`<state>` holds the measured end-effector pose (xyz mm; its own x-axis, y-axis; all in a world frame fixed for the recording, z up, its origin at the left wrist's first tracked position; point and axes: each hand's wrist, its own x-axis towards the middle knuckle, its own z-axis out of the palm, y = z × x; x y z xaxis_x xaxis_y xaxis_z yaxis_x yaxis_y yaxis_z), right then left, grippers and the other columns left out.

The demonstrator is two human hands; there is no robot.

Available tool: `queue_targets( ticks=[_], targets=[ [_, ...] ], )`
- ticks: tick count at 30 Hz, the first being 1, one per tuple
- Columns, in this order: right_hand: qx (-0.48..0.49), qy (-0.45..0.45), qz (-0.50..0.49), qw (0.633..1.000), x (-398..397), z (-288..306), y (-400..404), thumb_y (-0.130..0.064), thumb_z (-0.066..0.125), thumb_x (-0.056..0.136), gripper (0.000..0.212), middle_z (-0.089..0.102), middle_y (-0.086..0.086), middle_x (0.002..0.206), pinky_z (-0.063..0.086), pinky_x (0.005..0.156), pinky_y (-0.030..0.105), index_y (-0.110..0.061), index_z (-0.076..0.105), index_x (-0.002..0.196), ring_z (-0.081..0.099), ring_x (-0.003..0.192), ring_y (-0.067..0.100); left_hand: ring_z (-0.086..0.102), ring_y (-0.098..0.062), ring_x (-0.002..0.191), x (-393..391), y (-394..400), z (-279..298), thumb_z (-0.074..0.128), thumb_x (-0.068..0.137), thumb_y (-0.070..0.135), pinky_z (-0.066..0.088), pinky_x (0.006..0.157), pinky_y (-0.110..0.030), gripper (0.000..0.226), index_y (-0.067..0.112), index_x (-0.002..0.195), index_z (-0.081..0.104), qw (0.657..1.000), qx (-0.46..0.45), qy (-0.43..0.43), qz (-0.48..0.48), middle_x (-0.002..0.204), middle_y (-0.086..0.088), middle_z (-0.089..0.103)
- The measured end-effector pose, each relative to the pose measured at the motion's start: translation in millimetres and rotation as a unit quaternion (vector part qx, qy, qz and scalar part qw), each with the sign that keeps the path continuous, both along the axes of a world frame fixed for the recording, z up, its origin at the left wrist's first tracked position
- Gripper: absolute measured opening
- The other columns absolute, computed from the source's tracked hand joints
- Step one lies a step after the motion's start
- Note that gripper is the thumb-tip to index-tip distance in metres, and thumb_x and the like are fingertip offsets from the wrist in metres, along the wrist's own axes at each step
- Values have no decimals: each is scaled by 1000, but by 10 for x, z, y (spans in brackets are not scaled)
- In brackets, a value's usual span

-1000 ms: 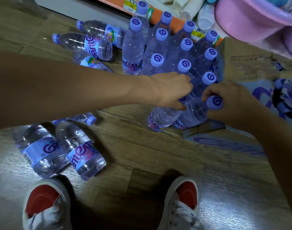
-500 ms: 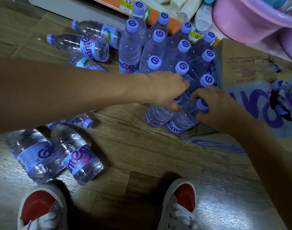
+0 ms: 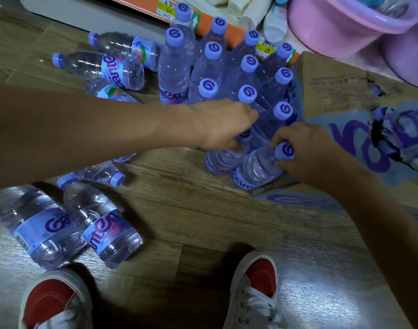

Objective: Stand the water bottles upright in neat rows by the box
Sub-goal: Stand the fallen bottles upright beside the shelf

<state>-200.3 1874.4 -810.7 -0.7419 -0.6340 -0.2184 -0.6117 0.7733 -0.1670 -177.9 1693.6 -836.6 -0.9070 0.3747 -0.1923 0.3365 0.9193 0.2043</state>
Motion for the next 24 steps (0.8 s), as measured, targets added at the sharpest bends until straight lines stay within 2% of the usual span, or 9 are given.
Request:
queue_targets(
  ticks=[2, 7, 11, 15, 17, 19, 21, 22, 24],
  targets=[
    [-8, 10, 1, 1000, -28, 4, 1, -1, 66, 76, 23, 47, 4, 91, 37, 73, 29, -6, 64, 99, 48, 83, 22, 55, -40, 98, -2, -11, -34, 63, 83, 36, 32, 65, -35, 45, 4, 107, 43, 1000, 14, 11, 22, 114, -17, 51],
    [14, -5, -17, 1000, -66, -98, -31, -3, 66, 77, 26, 54, 17, 104, 43, 81, 38, -9, 60, 102, 54, 97, 35, 54, -39, 100, -60, 15, -57, 61, 84, 35, 34, 66, -36, 40, 5, 102, 43, 999, 32, 11, 29, 111, -19, 52],
    [28, -14, -3, 1000, -111, -49, -49, -7, 66, 77, 29, 54, 12, 106, 48, 82, 43, -13, 59, 104, 55, 95, 32, 52, -37, 106, -65, 1, -83, 59, 85, 36, 31, 68, -33, 47, 2, 112, 41, 999, 35, 21, 35, 117, -18, 51],
    [101, -39, 21, 994, -165, -35, -35, -22, 70, 76, 35, 56, 7, 111, 46, 81, 37, -17, 59, 109, 53, 95, 24, 52, -35, 112, 68, -68, -140, 61, 84, 36, 32, 71, -31, 59, 5, 126, 33, 994, 94, -6, 59, 126, -16, 47],
    [49, -8, 33, 998, -180, 20, -105, -30, 69, 76, 35, 59, 9, 107, 40, 78, 31, -13, 62, 106, 54, 93, 26, 55, -34, 110, 195, -177, -159, 60, 84, 36, 40, 73, -33, 65, 11, 134, 26, 987, 143, 6, 68, 132, -13, 43],
    [-50, 51, 58, 996, -151, 175, -305, -38, 60, 72, 37, 61, 7, 94, 27, 72, 20, -11, 66, 98, 56, 88, 23, 62, -35, 94, 370, -367, -228, 51, 84, 41, 49, 67, -37, 54, 15, 126, 28, 983, 153, 99, 38, 123, -11, 49],
    [-129, 106, 100, 981, -63, 385, -581, -36, 56, 76, 30, 54, -4, 85, 22, 65, 14, -14, 68, 92, 47, 82, 8, 65, -32, 67, 542, -640, -355, 42, 79, 43, 47, 47, -31, 40, 14, 106, 35, 979, 92, 177, -34, 101, -10, 59],
    [-155, 105, 122, 975, -2, 455, -737, -31, 57, 77, 23, 51, -8, 84, 24, 64, 12, -15, 68, 90, 43, 80, 1, 64, -30, 60, 631, -802, -458, 46, 76, 41, 44, 41, -28, 38, 13, 101, 39, 982, 46, 173, -58, 93, -9, 62],
    [-202, 30, 155, 967, 112, 478, -1065, -25, 59, 77, 17, 53, -11, 83, 30, 74, 1, -18, 67, 90, 42, 81, -5, 65, -29, 57, 785, -1149, -698, 63, 72, 36, 46, 39, -29, 39, 11, 98, 48, 991, -26, 113, -64, 90, -10, 65]
  ],
)
